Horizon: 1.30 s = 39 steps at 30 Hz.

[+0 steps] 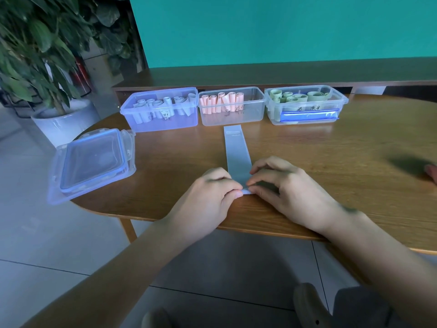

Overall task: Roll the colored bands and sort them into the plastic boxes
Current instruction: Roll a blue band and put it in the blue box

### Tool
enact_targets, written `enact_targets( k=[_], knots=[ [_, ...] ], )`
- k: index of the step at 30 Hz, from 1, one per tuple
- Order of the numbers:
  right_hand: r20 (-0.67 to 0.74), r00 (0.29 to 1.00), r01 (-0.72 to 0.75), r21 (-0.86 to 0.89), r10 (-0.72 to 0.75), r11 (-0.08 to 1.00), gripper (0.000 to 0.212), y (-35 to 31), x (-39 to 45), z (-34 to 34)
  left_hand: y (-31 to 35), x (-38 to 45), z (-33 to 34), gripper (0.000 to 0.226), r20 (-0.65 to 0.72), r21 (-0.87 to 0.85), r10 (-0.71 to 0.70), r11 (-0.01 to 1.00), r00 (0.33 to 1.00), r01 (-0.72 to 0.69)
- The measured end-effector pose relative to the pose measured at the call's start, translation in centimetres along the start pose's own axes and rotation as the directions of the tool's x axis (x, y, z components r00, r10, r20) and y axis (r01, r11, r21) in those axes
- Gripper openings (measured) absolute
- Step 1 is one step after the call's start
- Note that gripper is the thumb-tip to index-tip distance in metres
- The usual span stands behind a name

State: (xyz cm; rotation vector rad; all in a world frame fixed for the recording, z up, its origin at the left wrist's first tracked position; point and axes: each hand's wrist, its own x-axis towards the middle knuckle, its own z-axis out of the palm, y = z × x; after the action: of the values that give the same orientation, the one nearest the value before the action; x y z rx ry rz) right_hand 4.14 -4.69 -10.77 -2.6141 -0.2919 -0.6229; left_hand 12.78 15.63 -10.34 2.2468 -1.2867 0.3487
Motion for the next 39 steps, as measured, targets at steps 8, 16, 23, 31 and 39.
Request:
enact_targets(
  k=[8,16,23,31,39],
  knots=[
    [0.056,0.998,-0.018,0.03,0.016,0.999,0.02,0.7,0.5,-0.1,0.0,0.2,0.3,0.024,-0.016,0.048,-0.003,0.999,1.0,0.004],
    [0.053,0.999,-0.012,0.009,0.011,1.0,0.035,0.9,0.8,0.0,0.2,0.6,0.1,0.012,-0.012,0.001,-0.038,0.999,0.999,0.038],
    [-0.053,0.998,0.015,-0.109,-0.021,0.994,0.029,0.6,0.4,0.4,-0.2,1.0,0.6,0.017,-0.032,0.038,-0.025,0.999,0.999,0.026],
    [-0.018,1.0,-0.011,-0.041,0.01,0.999,0.026,1.0,0.3,0.4,-0.5,1.1,0.8,0.024,-0.066,0.026,-0.026,0.999,0.997,0.028],
    [-0.018,0.999,-0.04,-0.061,0.039,0.997,0.037,1.3,0.6,0.6,-0.6,1.3,0.9,0.017,-0.069,0.034,0.007,0.999,0.998,-0.005]
  ],
)
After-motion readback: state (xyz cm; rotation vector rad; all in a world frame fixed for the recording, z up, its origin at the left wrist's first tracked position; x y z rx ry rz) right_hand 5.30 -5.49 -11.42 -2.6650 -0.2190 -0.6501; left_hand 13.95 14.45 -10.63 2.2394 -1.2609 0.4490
